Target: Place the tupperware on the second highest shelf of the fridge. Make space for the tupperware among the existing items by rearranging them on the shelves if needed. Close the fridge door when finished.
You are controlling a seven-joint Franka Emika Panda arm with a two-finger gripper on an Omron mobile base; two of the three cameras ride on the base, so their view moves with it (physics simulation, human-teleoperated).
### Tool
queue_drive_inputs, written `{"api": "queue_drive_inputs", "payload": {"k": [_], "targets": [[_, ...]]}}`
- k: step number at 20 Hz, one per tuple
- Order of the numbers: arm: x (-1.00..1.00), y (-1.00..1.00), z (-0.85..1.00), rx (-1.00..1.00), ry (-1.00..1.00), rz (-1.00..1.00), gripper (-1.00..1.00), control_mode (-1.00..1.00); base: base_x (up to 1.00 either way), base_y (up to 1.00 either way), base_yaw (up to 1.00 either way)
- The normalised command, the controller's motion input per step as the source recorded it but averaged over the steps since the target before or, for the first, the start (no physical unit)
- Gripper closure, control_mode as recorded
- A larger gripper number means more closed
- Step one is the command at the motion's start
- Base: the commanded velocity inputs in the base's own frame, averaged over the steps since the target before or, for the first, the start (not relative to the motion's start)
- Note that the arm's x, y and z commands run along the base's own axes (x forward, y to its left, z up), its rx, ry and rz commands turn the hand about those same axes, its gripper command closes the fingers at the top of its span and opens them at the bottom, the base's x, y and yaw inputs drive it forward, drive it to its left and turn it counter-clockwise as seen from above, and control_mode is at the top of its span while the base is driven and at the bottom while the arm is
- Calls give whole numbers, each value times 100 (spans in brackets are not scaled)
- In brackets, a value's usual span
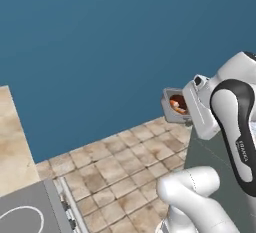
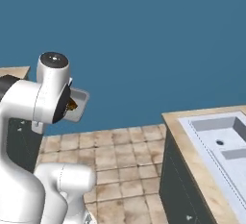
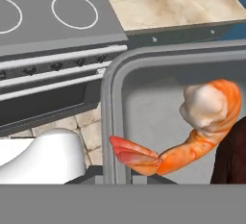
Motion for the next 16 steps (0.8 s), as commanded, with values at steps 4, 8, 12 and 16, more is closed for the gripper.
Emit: {"api": "queue_drive_inputs", "payload": {"k": [4,8,12,16], "targets": [[0,0,0,0,0,0,100,100,100,5,0],[0,0,0,0,0,0,100,100,100,1,-1],[0,0,0,0,0,0,100,100,100,0,-19],[0,0,0,0,0,0,100,100,93,0,-42]]}}
